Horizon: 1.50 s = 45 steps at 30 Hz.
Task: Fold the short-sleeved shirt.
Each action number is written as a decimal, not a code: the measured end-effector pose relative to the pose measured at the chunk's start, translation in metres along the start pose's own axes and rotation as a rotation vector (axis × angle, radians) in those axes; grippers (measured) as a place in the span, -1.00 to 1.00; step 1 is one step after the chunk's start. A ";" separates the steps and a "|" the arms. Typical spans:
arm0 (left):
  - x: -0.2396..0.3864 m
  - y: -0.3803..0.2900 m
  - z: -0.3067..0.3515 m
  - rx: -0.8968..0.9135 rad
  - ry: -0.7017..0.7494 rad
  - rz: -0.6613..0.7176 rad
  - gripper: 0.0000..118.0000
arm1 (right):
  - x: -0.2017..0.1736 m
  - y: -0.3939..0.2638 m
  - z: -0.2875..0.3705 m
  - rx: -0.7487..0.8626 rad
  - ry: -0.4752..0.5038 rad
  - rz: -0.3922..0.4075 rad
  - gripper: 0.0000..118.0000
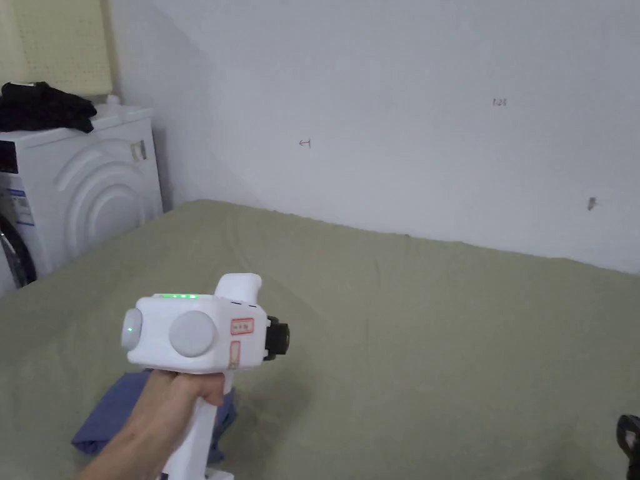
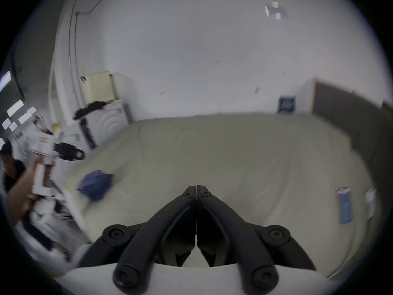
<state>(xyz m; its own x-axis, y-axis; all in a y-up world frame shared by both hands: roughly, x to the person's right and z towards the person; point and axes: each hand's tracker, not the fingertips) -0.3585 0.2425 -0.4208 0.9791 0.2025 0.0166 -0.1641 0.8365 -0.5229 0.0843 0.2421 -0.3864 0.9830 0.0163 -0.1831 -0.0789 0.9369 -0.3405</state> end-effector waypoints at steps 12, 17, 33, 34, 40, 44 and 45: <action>0.174 -0.021 0.066 0.357 0.119 -0.179 -1.00 | 0.034 0.016 0.071 0.206 -0.180 0.048 -0.99; 0.165 -0.016 0.082 0.378 0.152 -0.190 -1.00 | 0.036 0.020 0.082 0.216 -0.170 0.033 -0.99; 0.163 -0.012 0.084 0.374 0.158 -0.185 0.89 | 0.022 0.023 0.070 0.237 -0.186 0.044 0.71; 0.162 -0.012 0.082 0.368 0.171 -0.182 1.00 | 0.023 0.024 0.068 0.228 -0.192 0.046 0.97; 0.155 -0.012 0.066 0.381 0.212 -0.196 1.00 | 0.027 0.028 0.067 0.248 -0.224 0.051 1.00; 0.159 -0.005 0.079 0.345 0.170 -0.207 1.00 | 0.028 0.030 0.071 0.236 -0.203 0.038 1.00; 0.160 -0.004 0.082 0.328 0.127 -0.200 1.00 | 0.028 0.028 0.069 0.232 -0.200 0.038 1.00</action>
<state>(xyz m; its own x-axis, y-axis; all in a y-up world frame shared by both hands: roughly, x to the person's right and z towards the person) -0.2107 0.3129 -0.3464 0.9993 -0.0280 -0.0262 0.0215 0.9752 -0.2202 0.1207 0.2929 -0.3373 0.9950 0.0998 0.0009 -0.0991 0.9886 -0.1130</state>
